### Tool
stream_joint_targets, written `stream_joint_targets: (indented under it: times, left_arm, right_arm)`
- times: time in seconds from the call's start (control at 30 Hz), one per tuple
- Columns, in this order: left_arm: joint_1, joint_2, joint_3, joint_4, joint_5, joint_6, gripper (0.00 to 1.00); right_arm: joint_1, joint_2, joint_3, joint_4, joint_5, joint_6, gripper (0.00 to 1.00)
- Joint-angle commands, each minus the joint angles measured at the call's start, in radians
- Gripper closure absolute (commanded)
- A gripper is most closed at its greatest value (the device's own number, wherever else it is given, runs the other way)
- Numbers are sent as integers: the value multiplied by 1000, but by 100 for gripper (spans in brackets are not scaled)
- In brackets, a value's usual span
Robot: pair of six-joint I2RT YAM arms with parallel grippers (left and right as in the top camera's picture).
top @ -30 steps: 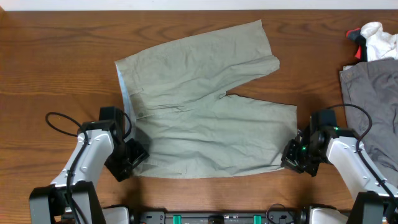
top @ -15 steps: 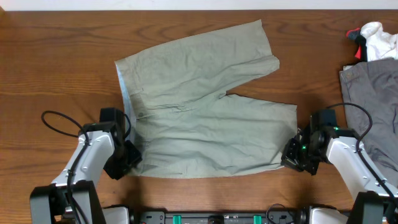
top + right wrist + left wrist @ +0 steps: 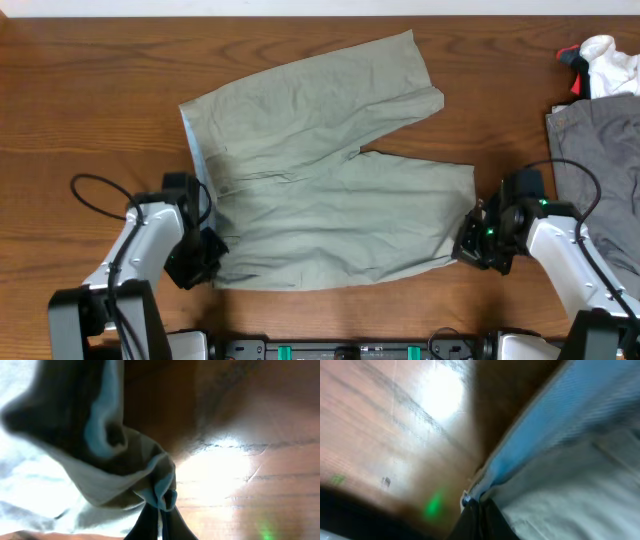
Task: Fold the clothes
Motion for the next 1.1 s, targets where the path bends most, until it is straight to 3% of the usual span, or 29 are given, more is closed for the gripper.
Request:
stream_joint_targets:
  times: [0.0,0.23,0.63,0.87,1.07]
  left_arm:
    - [5,-64,134,-89,45,62,94]
    - [5,-240,326,-327,45,134,94]
    - [5,-520,486,-602,41,168,94]
    - [5,-517,518,-564,-43,195,94]
    - [5,-410,518,-459,-58,196,94]
  right_arm:
    - [-15,-19,79,-37,-7,-57,99]
    - [-14,-106,254,-241,16,-95,99]
    - [-14,-314,665,-690,13,-121,99]
    - [-13,-270,779,-596,26,-108,99]
    - [20,-69,779,-422,14,-109,99]
